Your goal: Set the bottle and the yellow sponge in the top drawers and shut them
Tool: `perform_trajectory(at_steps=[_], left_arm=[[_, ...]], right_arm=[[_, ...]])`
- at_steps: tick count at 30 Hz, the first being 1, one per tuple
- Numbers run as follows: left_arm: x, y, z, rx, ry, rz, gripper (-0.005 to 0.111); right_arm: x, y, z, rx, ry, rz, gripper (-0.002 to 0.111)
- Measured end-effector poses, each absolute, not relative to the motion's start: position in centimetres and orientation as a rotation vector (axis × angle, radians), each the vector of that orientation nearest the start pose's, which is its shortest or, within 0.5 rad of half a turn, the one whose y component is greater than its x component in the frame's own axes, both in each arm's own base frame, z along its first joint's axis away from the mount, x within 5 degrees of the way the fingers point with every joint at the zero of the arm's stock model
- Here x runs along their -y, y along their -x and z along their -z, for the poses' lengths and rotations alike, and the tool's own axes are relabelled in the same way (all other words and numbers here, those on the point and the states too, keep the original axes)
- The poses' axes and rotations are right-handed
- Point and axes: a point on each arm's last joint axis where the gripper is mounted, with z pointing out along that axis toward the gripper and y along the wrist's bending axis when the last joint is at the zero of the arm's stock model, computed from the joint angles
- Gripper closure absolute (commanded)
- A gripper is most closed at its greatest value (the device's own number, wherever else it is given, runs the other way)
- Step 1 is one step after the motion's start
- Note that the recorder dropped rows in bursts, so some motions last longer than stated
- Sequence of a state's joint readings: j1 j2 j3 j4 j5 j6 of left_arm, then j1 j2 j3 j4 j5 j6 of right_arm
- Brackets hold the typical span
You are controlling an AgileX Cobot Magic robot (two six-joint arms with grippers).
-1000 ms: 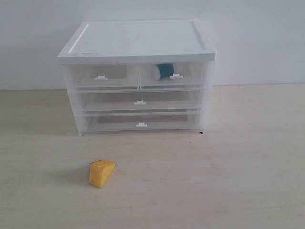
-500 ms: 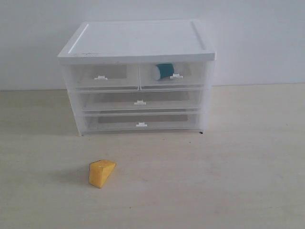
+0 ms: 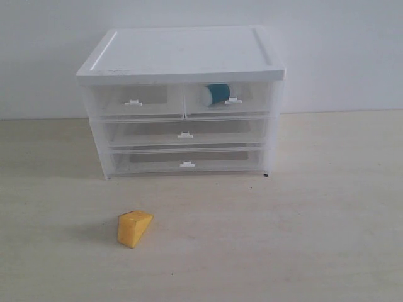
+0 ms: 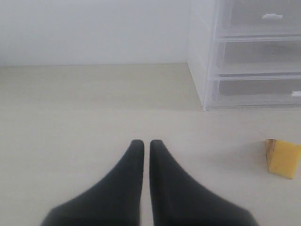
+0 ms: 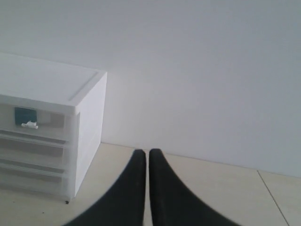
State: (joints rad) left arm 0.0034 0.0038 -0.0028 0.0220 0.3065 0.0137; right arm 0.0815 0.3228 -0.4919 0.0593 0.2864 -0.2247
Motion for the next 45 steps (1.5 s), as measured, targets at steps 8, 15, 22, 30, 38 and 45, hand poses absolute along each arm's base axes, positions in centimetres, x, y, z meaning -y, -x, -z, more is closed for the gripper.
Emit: perform_trajectory(at_steps=[8, 15, 22, 30, 38, 45], left_arm=[[-0.1, -5.4, -18.6, -1.791, -0.023, -0.033, 0.103], [-0.1, -5.4, -18.6, -1.791, -0.023, -0.033, 0.103], [-0.1, -5.4, -18.6, -1.791, -0.023, -0.033, 0.103], [-0.1, -5.4, -18.6, -1.791, -0.023, -0.033, 0.103], [-0.1, -5.4, -18.6, -1.791, -0.023, -0.033, 0.103], [-0.1, -5.4, -18.6, -1.791, -0.023, -0.033, 0.103]], right_arm=[[-0.6, -5.7, -29.2, -1.592, 0.189, 0.040, 0.108], [-0.5, -5.1, -24.8, -1.627, 0.127, -0.023, 0.108], [-0.5, -5.3, -20.9, -1.701, 0.096, -0.054, 0.108], [-0.5, -5.5, -19.0, -1.748, 0.082, -0.064, 0.108], [-0.5, -5.4, -18.7, -1.780, 0.086, -0.057, 0.108], [-0.5, -5.4, -18.5, -1.813, 0.087, -0.056, 0.108]])
